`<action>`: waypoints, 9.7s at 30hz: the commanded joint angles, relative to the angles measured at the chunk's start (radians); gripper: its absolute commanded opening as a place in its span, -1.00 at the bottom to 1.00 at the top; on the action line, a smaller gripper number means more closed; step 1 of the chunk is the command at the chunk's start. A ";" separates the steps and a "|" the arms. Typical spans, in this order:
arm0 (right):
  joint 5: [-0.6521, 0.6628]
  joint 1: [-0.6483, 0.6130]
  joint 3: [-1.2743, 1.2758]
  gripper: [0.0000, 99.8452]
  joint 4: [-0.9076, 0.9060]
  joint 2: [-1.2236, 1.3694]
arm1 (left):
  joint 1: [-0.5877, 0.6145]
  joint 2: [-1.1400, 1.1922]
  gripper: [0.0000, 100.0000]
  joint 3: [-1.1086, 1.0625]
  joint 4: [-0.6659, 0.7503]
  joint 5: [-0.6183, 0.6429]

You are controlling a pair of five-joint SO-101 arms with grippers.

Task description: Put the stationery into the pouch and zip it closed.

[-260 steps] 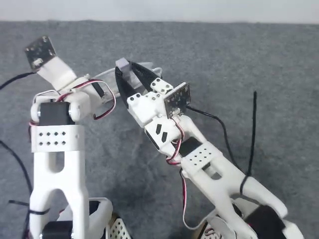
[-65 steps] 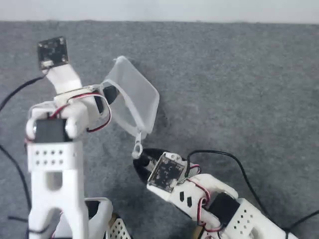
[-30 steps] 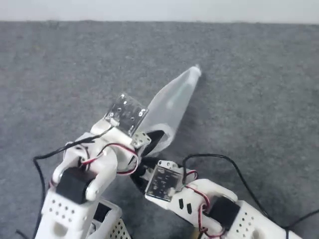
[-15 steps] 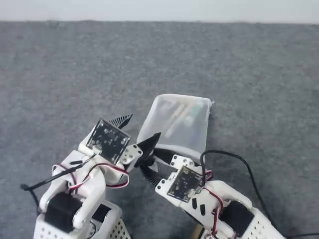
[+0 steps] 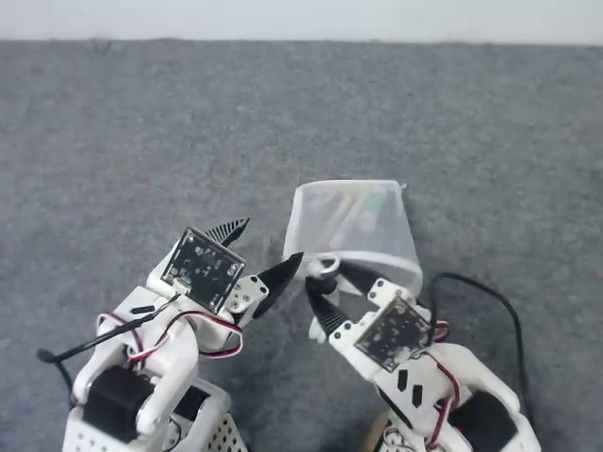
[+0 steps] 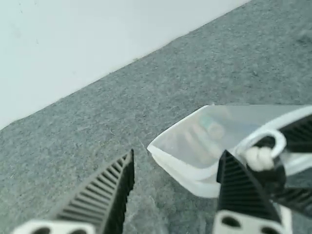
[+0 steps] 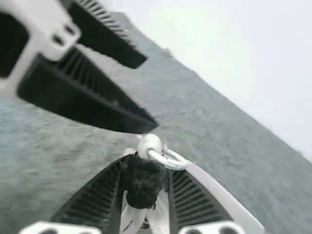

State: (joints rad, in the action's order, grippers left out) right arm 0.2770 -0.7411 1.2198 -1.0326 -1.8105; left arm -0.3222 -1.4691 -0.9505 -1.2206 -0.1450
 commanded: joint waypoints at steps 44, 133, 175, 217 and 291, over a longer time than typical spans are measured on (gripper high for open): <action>0.192 0.005 -0.497 -0.99 -0.415 -0.005 | -0.341 -0.017 -0.39 -0.166 0.227 0.044; -0.100 0.748 -0.038 -0.99 0.529 0.234 | -0.347 -0.012 -0.98 -0.363 0.474 -0.055; -0.029 0.757 -0.164 -0.99 0.725 0.912 | -0.345 -0.017 -0.89 -0.338 0.476 -0.031; 0.020 0.389 -0.048 -0.48 0.530 0.826 | 0.450 -0.017 -0.54 -0.260 0.528 0.499; 0.012 0.526 0.381 -0.99 0.539 -0.005 | 0.203 -0.356 -0.97 -0.684 0.873 0.207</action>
State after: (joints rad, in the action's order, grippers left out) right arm 0.2846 -0.2256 1.5911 -0.5186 -1.8029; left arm -0.1181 -1.8036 -1.6364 -0.4120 0.0729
